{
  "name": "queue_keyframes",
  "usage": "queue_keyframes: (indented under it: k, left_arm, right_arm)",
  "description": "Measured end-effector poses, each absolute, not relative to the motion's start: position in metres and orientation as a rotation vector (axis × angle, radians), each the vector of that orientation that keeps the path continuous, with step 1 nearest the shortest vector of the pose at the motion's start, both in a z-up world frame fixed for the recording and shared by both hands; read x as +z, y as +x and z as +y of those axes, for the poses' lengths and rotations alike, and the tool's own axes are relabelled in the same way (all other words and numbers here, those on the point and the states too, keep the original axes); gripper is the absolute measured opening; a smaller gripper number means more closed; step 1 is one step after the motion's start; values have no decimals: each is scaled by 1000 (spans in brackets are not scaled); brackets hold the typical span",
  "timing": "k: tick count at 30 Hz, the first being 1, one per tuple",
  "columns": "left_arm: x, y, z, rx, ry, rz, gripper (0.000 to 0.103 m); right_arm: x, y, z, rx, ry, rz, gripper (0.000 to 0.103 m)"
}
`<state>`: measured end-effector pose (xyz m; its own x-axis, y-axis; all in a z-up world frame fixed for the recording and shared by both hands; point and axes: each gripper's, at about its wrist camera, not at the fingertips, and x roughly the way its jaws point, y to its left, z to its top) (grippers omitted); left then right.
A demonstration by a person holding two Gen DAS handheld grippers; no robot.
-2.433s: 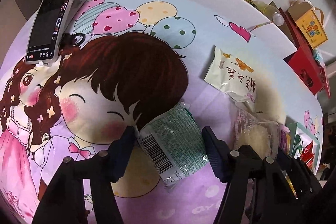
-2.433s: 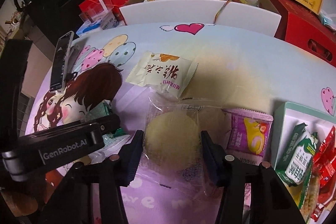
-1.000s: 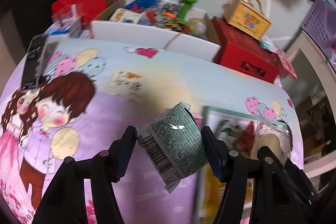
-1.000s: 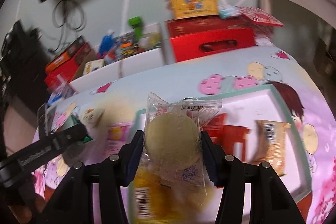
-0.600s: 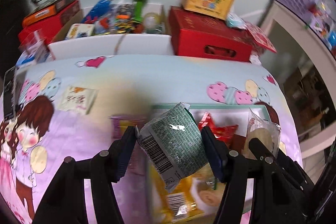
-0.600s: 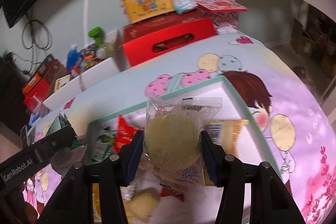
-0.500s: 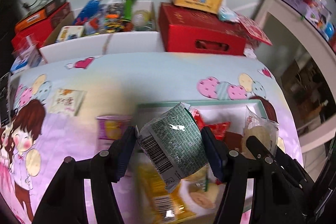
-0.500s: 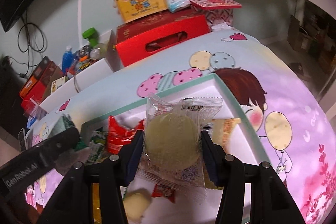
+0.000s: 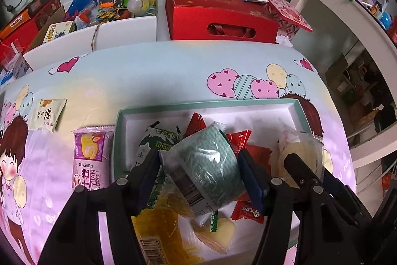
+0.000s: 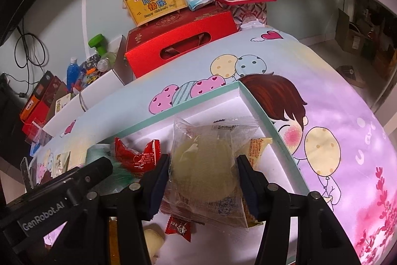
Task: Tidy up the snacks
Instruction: 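Carry both bags over the tray and open both grippers to release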
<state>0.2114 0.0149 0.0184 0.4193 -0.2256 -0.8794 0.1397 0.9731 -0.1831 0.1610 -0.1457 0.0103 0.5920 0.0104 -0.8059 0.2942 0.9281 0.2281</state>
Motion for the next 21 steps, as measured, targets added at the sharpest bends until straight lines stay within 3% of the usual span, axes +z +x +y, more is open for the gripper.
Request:
queue_keyframes:
  k: [10,12,16,21]
  left_arm:
    - [34,205,34,-230,-115,1080,68]
    - [35,204,42,-208,-122,1074,75]
    - [31,203,63,-150,-137,1076,81]
    - [22,201,84,-82,-133,1076,89]
  right_arm:
    - [14,160,-141,-166,345,928,68]
    - [13,161,-140,-168,345,937,69]
    - [14,161,-139,-185,332,940,85]
    - [14,161,-136,-200,316,944,95]
